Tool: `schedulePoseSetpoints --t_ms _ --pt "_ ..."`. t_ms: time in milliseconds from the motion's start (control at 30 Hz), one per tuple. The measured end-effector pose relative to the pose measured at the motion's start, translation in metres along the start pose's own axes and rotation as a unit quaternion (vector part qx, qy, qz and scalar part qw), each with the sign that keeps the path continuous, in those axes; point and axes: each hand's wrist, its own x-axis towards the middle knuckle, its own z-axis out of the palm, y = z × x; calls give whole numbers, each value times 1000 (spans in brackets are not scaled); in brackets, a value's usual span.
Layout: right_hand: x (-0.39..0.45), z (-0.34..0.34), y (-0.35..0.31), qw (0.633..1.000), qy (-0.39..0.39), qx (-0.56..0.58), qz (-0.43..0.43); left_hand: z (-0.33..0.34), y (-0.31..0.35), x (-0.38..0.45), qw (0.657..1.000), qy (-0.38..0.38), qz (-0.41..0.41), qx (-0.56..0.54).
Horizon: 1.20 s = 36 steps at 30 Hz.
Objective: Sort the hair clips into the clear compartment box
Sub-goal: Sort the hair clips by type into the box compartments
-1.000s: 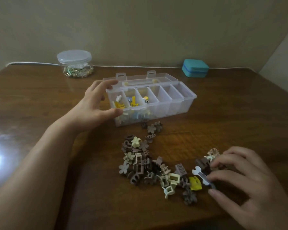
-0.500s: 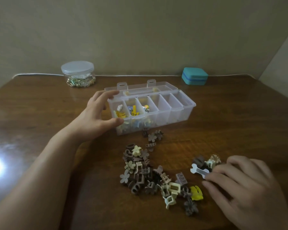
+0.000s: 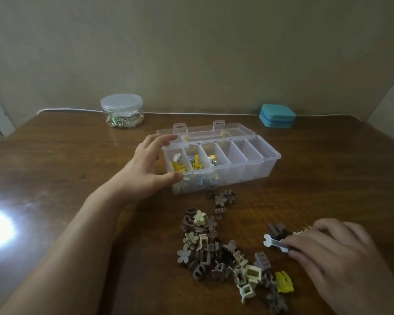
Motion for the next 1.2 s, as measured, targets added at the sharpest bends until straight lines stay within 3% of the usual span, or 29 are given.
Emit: schedulePoseSetpoints --t_ms 167,300,467,600,867,1067,1200 --pt "29 -16 -4 991 -26 122 57 0 0 0 1000 0 2 -2" --pt "85 -17 -9 946 0 299 124 0 -1 0 1000 -2 3 0" --pt "165 12 -18 951 17 294 96 -1 -2 0 1000 -6 5 -2" --pt "166 25 -20 966 -4 252 56 -1 -3 1 1000 -8 6 5" --pt "143 -29 0 921 -107 375 -4 1 -9 4 999 14 12 34" --pt "116 -53 -3 943 -40 317 -91 3 -10 4 999 16 11 41" --pt "81 -58 8 951 14 303 -59 3 -9 4 999 17 13 39"
